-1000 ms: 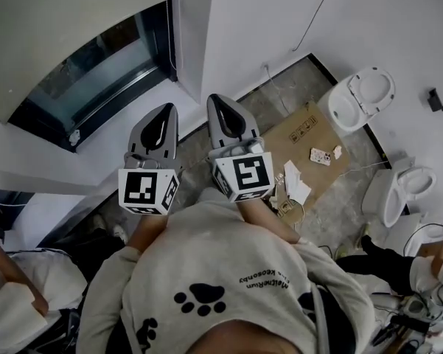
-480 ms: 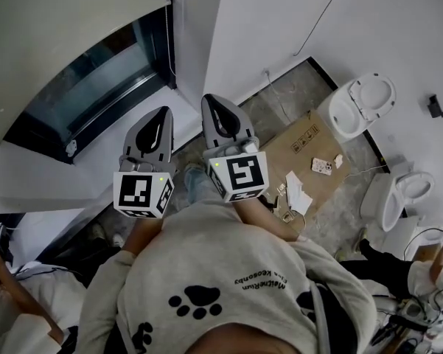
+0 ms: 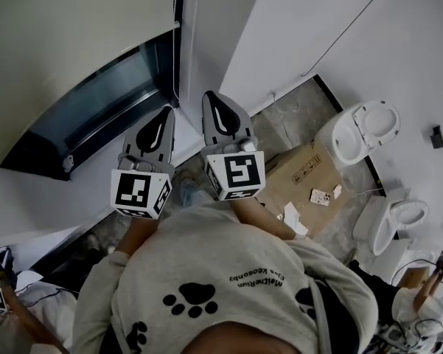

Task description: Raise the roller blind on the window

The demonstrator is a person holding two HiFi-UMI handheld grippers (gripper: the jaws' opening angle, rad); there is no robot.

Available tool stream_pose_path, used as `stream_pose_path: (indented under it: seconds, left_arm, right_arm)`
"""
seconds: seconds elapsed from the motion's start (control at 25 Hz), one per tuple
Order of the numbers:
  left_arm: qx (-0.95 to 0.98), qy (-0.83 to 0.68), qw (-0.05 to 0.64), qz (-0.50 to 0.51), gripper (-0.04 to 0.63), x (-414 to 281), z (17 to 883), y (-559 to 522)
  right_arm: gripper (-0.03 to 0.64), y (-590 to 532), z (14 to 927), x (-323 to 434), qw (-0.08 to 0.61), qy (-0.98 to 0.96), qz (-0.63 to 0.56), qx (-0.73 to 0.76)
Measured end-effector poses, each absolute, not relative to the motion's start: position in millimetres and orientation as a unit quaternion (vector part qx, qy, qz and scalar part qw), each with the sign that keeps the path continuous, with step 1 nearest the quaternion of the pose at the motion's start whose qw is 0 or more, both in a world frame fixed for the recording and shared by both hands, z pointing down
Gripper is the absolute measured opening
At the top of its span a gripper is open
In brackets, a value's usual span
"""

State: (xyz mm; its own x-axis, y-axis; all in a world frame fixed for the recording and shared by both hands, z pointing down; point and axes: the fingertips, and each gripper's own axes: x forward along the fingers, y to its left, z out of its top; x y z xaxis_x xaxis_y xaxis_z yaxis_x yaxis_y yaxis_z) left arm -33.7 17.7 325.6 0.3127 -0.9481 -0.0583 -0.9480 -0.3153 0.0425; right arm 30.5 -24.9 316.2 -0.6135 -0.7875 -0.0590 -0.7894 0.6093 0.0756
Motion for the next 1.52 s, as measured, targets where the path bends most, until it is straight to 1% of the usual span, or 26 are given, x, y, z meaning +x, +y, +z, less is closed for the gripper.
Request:
stream_pose_path:
  seconds: [0.24, 0.44, 0.88, 1.12, 1.16, 1.2, 1.24, 1.28, 1.52]
  left_arm:
    - [0.815, -0.578, -0.002, -0.034, 0.008, -43, 320, -55]
    - [0.817, -0.575, -0.001, -0.04, 0.008, -49, 317, -96]
    - [0.85, -0.525, 0.009, -0.025, 0.009, -50, 319, -148]
    - [0.874, -0.485, 0.016, -0.013, 0.011, -45, 318, -168]
    - [0.877, -0.479, 0.017, -0.012, 0.014, -45, 318, -172]
    - [0.88, -0.474, 0.017, -0.012, 0.051, -46, 318, -176]
    - [0.883, -0.468, 0.018, -0.011, 0.112, -46, 318, -180]
    - [0.886, -0.464, 0.02, -0.011, 0.132, -47, 319, -183]
    - [0.897, -0.442, 0.024, -0.002, 0.131, -45, 322, -199]
  right_arm:
    - [0.011, -93, 316, 10, 0.002, 0.898, 0.048, -0.437]
    - [0.011, -126, 314, -3, 0.007, 0.904, 0.048, -0.424]
    - [0.011, -149, 325, -16, -0.004, 0.901, 0.038, -0.432]
    - [0.011, -154, 326, -9, -0.005, 0.889, 0.028, -0.457]
    - [0.011, -154, 326, -8, -0.006, 0.887, 0.029, -0.461]
    - [0.011, -154, 327, -8, -0.008, 0.886, 0.031, -0.463]
    - [0.011, -154, 327, -8, -0.01, 0.884, 0.03, -0.466]
    - [0.011, -154, 327, -8, -0.01, 0.883, 0.029, -0.468]
    - [0.011, -154, 324, -6, -0.002, 0.874, 0.026, -0.486]
